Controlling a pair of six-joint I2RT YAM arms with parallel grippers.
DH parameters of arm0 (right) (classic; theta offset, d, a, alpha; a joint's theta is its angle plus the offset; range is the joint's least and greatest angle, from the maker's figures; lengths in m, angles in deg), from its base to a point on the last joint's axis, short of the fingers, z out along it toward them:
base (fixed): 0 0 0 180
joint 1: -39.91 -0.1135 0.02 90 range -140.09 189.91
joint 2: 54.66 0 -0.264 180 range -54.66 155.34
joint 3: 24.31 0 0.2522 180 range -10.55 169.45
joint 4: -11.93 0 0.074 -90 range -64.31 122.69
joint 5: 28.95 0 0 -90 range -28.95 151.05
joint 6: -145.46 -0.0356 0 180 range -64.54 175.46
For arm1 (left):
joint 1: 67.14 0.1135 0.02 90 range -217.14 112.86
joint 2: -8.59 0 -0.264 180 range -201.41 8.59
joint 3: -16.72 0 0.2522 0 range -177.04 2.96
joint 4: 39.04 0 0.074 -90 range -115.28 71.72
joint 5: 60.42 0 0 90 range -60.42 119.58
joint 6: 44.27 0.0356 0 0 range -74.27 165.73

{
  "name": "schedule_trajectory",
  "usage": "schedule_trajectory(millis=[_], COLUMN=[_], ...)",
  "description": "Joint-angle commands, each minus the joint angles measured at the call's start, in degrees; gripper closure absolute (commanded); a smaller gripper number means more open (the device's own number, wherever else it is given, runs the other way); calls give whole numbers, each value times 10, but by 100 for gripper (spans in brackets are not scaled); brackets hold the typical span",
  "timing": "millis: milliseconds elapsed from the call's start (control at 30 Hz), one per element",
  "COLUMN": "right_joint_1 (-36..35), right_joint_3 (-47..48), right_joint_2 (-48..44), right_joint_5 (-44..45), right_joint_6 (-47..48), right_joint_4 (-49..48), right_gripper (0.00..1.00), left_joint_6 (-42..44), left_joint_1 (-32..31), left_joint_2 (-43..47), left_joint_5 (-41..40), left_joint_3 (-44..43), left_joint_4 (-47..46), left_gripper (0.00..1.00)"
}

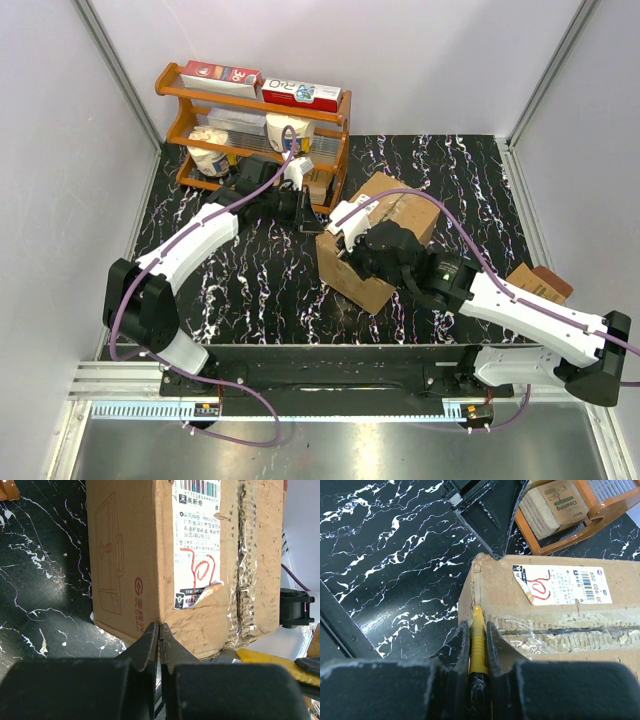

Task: Unpack the express box

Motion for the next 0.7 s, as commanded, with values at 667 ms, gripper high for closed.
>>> schedule_trajectory(millis=[667], right_joint_1=[0], right_joint_3=[-42], right_joint_2=[-83], right_joint_5=[2], right_joint_6=[-98], right_joint_4=[140], right_gripper=[100], left_joint_6=[4], left_joint_1=[3], left_joint_2=[-24], left_joint_5=[-97], left_joint_3=[5], left_joint_4=[4], left_gripper=[100])
